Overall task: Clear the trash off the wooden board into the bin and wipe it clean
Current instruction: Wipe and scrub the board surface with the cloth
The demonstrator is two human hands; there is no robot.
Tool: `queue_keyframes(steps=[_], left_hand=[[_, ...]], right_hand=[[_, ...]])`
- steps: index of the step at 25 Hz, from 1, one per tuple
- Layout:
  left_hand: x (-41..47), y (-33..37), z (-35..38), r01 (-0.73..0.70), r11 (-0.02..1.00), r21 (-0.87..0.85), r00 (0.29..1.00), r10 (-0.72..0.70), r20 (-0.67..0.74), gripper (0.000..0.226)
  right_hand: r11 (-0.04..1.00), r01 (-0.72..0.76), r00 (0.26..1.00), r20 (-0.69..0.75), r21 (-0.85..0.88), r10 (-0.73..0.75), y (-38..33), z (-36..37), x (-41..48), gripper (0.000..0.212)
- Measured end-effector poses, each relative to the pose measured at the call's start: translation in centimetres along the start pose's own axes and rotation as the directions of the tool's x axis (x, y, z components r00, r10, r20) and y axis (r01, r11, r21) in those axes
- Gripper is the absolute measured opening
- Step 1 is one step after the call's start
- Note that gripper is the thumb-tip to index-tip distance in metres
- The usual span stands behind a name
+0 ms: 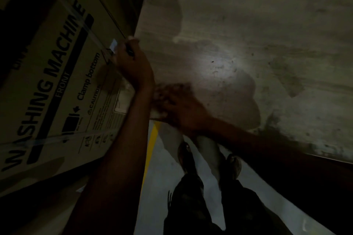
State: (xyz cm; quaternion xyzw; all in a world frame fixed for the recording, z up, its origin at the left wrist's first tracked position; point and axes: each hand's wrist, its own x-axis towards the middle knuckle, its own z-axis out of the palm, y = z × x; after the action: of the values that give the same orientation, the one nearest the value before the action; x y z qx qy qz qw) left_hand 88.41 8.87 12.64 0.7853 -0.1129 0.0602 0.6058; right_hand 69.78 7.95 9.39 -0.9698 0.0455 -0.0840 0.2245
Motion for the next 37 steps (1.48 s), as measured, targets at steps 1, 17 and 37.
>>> queue_keyframes(steps=[1,17,37], left_hand=[[-1.1,-0.2,0.8,-0.025,0.998,0.057,0.998,0.021,0.066,0.037],[-15.2,-0.1,6.3,-0.368,0.825,0.430,0.824,0.074,0.562,0.045],[-27.9,10.2,28.6,-0.727,0.581,0.366,0.423,-0.040,0.905,0.067]], right_hand=[[0.984,-0.178,0.980,-0.090,-0.020,0.175,2.5,-2.4,-0.6,0.046],[0.582,-0.808,0.583,-0.279,-0.095,0.763,18.3,-11.6,-18.4,0.064],[0.662,-0.633,0.543,-0.380,0.401,0.749,23.1,-22.6,-30.6,0.068]])
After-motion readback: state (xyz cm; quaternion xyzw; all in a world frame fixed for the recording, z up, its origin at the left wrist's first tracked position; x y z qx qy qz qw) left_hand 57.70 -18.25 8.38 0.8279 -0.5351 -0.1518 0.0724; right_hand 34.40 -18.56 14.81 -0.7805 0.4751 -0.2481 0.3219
